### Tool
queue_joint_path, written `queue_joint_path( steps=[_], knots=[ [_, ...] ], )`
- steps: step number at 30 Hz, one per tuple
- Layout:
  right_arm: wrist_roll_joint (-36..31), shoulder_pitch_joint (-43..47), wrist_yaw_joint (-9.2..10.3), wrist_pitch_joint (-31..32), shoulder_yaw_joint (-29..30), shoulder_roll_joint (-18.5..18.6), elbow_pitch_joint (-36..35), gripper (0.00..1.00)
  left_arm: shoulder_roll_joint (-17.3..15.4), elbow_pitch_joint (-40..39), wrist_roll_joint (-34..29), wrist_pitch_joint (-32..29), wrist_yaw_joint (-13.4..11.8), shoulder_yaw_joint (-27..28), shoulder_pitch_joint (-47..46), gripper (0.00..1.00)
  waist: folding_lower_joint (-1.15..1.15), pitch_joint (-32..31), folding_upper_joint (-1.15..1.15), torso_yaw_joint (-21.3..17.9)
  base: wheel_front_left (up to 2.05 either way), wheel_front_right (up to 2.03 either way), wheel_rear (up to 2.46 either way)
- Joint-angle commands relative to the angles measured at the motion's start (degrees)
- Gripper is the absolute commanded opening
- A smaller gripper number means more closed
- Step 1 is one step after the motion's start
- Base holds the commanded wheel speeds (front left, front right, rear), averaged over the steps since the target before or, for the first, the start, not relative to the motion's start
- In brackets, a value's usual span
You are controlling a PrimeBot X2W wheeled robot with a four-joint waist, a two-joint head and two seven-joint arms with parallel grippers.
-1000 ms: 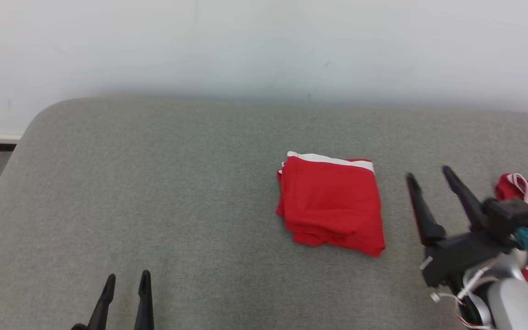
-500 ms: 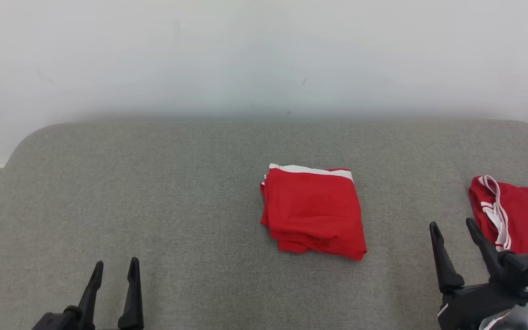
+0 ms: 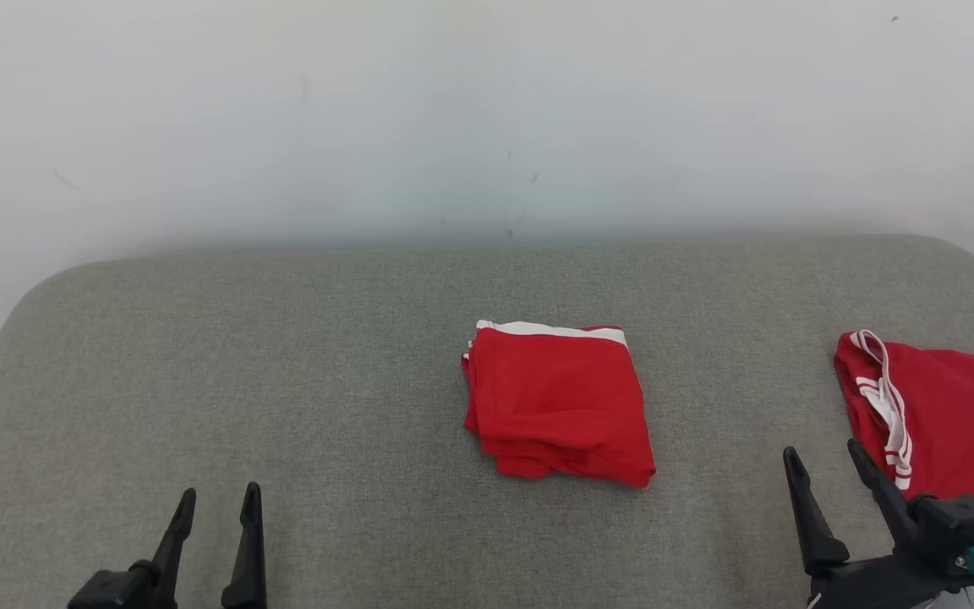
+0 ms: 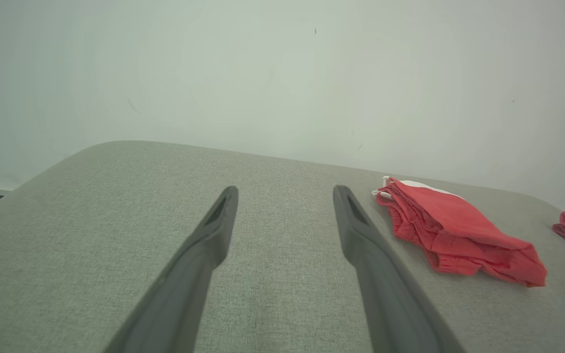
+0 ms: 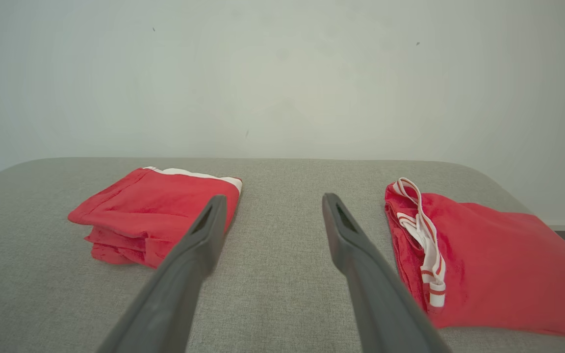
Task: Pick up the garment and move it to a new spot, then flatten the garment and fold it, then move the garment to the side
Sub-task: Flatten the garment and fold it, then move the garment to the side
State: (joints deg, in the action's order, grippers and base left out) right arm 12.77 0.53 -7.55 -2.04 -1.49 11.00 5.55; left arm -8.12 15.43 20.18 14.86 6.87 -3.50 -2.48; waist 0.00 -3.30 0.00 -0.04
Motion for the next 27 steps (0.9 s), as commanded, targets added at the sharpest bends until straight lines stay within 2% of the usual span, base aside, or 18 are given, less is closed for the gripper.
queue_joint_path(
  steps=[1, 27],
  knots=[
    [0.2, 0.7, 0.15, -0.3, -0.1, 0.3, 0.2, 1.00, -0.3, 0.3, 0.1, 0.0, -0.1, 0.0, -0.3, 1.00, 0.00, 0.0, 0.00, -0.1, 0.00, 0.00, 0.00],
    [1.3, -0.1, 0.15, 0.6, -1.2, -0.5, 1.8, 1.00, -0.9, 2.0, 1.4, 0.3, -0.2, -0.7, -0.6, 1.00, 0.00, 1.1, 0.00, -0.2, 0.00, 0.00, 0.00]
  ],
)
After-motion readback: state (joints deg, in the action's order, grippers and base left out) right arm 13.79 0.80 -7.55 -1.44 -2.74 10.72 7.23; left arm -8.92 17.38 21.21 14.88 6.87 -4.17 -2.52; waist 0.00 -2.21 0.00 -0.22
